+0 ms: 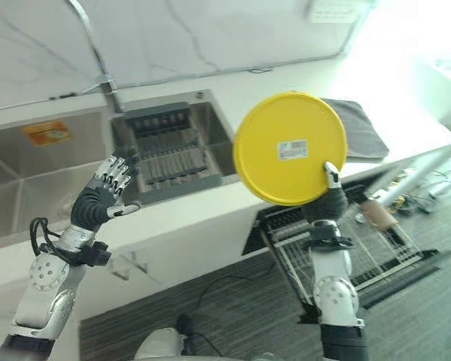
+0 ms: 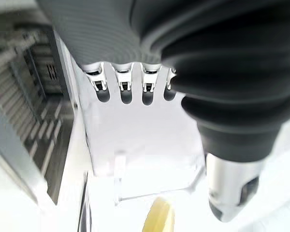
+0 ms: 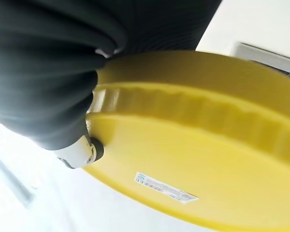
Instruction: Place the dishes in the dishwasher.
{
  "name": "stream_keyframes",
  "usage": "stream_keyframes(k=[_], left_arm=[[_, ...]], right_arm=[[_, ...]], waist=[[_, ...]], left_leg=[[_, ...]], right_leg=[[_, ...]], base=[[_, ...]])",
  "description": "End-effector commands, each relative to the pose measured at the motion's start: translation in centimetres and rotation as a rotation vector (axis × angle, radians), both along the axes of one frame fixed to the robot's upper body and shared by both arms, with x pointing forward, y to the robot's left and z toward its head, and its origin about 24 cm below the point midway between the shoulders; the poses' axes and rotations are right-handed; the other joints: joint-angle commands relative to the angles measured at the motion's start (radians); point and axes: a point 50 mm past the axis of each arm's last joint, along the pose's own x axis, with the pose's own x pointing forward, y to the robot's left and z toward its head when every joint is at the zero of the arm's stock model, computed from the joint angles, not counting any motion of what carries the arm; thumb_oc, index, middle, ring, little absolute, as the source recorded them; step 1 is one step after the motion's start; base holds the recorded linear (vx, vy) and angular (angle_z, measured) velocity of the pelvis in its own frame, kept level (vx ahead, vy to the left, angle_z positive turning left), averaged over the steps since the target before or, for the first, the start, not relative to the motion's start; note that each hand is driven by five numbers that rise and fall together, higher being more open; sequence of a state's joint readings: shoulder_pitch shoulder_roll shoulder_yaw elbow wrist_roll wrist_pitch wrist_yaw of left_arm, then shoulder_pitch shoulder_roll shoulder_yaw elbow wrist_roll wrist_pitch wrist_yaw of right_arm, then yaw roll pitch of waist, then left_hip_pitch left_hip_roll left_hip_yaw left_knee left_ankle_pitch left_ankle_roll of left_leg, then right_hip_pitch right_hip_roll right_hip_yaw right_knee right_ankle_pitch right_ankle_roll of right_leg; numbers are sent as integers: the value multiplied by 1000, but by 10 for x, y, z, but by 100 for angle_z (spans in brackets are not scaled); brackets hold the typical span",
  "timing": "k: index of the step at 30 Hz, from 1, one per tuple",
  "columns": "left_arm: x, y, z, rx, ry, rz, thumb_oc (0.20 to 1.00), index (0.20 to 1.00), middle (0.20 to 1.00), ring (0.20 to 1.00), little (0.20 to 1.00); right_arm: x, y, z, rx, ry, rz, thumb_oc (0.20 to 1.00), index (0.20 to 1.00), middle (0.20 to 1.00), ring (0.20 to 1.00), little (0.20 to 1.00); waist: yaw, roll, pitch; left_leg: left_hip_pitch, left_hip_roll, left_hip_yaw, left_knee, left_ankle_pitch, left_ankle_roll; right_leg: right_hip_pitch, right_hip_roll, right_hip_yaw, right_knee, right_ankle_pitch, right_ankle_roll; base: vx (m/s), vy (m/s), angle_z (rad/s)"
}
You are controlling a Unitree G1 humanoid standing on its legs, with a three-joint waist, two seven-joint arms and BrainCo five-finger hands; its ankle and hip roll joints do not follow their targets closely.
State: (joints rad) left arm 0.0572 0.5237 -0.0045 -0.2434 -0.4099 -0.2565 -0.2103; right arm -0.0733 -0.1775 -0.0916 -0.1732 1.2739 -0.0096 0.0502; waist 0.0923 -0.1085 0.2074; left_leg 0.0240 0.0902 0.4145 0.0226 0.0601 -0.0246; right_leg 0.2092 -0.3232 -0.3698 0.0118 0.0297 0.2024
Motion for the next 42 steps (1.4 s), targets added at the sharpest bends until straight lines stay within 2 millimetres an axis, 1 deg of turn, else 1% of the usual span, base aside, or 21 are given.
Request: stream_keyframes(k=[1, 3, 6, 9, 10, 11, 12, 13, 14, 15, 16, 18, 22, 25, 27, 28, 30, 31, 35, 39, 42], left_arm=[[-2, -11, 24, -13, -132, -20, 1000, 1000, 1000, 1000, 1000], [-3, -12, 22, -11, -128, -16, 1000, 1000, 1000, 1000, 1000], [-5, -13, 14, -35, -101, 3, 1000, 1000, 1000, 1000, 1000], [-6, -17, 9, -44, -90, 0, 1000, 1000, 1000, 1000, 1000], [-7, -18, 6, -48, -87, -3, 1000, 1000, 1000, 1000, 1000], [-8, -19, 5, -50, -86, -6, 1000, 1000, 1000, 1000, 1000], [-9, -19, 3, -53, -83, -9, 1000, 1000, 1000, 1000, 1000], [-9, -18, 3, -53, -82, -9, 1000, 1000, 1000, 1000, 1000], [-10, -18, 3, -53, -82, -7, 1000, 1000, 1000, 1000, 1000], [-10, -17, 3, -53, -83, -7, 1000, 1000, 1000, 1000, 1000], [-7, -19, 6, -56, -86, -14, 1000, 1000, 1000, 1000, 1000], [-2, -24, 8, -53, -94, -20, 1000, 1000, 1000, 1000, 1000], [2, -29, 10, -54, -93, -10, 1000, 1000, 1000, 1000, 1000], [3, -28, 9, -35, -97, -10, 1000, 1000, 1000, 1000, 1000], [3, -29, 10, 10, -124, 1, 1000, 1000, 1000, 1000, 1000], [3, -30, 11, 24, -133, 6, 1000, 1000, 1000, 1000, 1000], [7, -32, 16, 52, -153, 5, 1000, 1000, 1000, 1000, 1000], [8, -33, 19, 61, -160, -3, 1000, 1000, 1000, 1000, 1000], [5, -35, 21, 71, -160, -7, 1000, 1000, 1000, 1000, 1000], [3, -36, 20, 85, -159, -13, 1000, 1000, 1000, 1000, 1000], [2, -33, 22, 104, -172, -7, 1000, 1000, 1000, 1000, 1000]], right_arm=[[-8, -23, 33, -4, -154, -98, 200, 200, 200, 200, 200], [-9, -25, 32, -16, -149, -102, 200, 200, 200, 200, 200], [-11, -29, 35, -66, -155, -108, 200, 200, 200, 200, 200], [-12, -27, 37, -109, -154, -104, 200, 200, 200, 200, 200], [-13, -26, 36, -124, -151, -88, 200, 200, 200, 200, 200], [-13, -26, 35, -130, -151, -88, 200, 200, 200, 200, 200], [-13, -25, 33, -137, -150, -83, 200, 200, 200, 200, 200], [-13, -24, 34, -146, -148, -84, 200, 200, 200, 200, 200], [-13, -23, 34, -152, -149, -81, 200, 200, 200, 200, 200], [-13, -21, 33, -158, -150, -78, 200, 200, 200, 200, 200], [-12, -13, 34, -175, -160, -81, 200, 200, 200, 200, 200], [-10, -9, 35, -177, -167, -78, 200, 200, 200, 200, 200], [-12, -12, 35, -194, -163, -52, 200, 200, 200, 200, 200], [-15, -15, 34, -193, -178, -54, 200, 200, 200, 200, 200], [-16, -11, 38, -181, -204, -34, 200, 200, 200, 200, 200], [-16, -9, 39, -180, -209, -25, 200, 200, 200, 200, 200], [-14, -6, 41, -171, -220, -17, 200, 200, 200, 200, 200], [-13, -6, 40, -162, -224, -20, 200, 200, 200, 200, 200], [-12, 0, 41, -165, -216, -26, 200, 200, 200, 200, 200], [-13, 1, 39, -195, -198, -38, 200, 200, 200, 200, 200], [-16, -1, 41, -219, -217, -45, 200, 200, 200, 200, 200]], waist=[[-28, 67, -49], [-51, 66, -52], [-84, 70, -53], [-96, 70, -50], [-103, 63, -46], [-104, 60, -43], [-99, 59, -40], [-90, 65, -38], [-87, 70, -37], [-82, 80, -36], [-75, 99, -31], [-71, 100, -27], [-67, 92, -36], [-70, 81, -31], [-62, 75, -13], [-60, 71, -11], [-46, 55, -6], [-33, 45, -7], [-22, 37, -8], [-24, 34, -19], [-26, 21, -21]], left_leg=[[97, 4, -183, 7, -154, -13], [100, 38, -171, -3, -131, -34], [88, 97, -163, -10, -89, -78], [64, 119, -157, 40, -90, -92], [46, 125, -144, 111, -112, -92], [32, 119, -140, 156, -115, -91], [12, 82, -162, 192, -145, -78], [8, 22, -185, 172, -170, -58], [13, -5, -193, 155, -174, -49], [17, -33, -197, 125, -165, -41], [25, -77, -167, 21, -116, -28], [40, -75, -170, -28, -91, -21], [91, -87, -206, -76, -97, 6], [105, -89, -214, -83, -101, 22], [97, -79, -222, -47, -119, 39], [94, -80, -226, -39, -123, 41], [79, -78, -248, -5, -139, 40], [70, -77, -262, 19, -149, 34], [77, -62, -275, 48, -174, 12], [77, -35, -292, 50, -181, -8], [63, 2, -311, 67, -189, -31]], right_leg=[[-42, 54, 38, 13, -23, -14], [-50, 92, 70, -20, -38, -18], [-66, 160, 112, -49, -46, -60], [-75, 182, 116, -52, -48, -84], [-82, 184, 113, -48, -47, -98], [-81, 185, 111, -48, -45, -104], [-80, 185, 112, -50, -42, -105], [-85, 188, 118, -48, -38, -99], [-86, 189, 121, -45, -39, -94], [-89, 196, 120, -41, -40, -90], [-96, 210, 104, -23, -46, -76], [-100, 213, 87, -2, -59, -73], [-100, 212, 75, 65, -88, -63], [-138, 213, 77, 215, -91, -49], [-196, 199, 81, 404, -75, -39], [-201, 197, 92, 408, -74, -40], [-177, 168, 100, 334, -78, -47], [-145, 136, 97, 262, -69, -46], [-107, 34, 109, 115, 30, -14], [-94, -6, 132, 32, 66, 11], [-100, -14, 154, -23, 81, 24]], base=[[-36, -522, -75], [-30, -451, -65], [-22, -513, -39], [-23, -279, -40], [-12, -207, -20], [7, -175, -1], [53, -50, 3], [77, 19, 6], [85, 66, -5], [122, 148, 9], [131, 182, 32], [155, 229, 24], [178, 268, -5], [156, 221, 3], [134, 178, -2], [122, 68, -7], [113, -99, 12], [121, -194, 16], [114, -186, 14], [94, -260, 22], [8, -524, 20]])
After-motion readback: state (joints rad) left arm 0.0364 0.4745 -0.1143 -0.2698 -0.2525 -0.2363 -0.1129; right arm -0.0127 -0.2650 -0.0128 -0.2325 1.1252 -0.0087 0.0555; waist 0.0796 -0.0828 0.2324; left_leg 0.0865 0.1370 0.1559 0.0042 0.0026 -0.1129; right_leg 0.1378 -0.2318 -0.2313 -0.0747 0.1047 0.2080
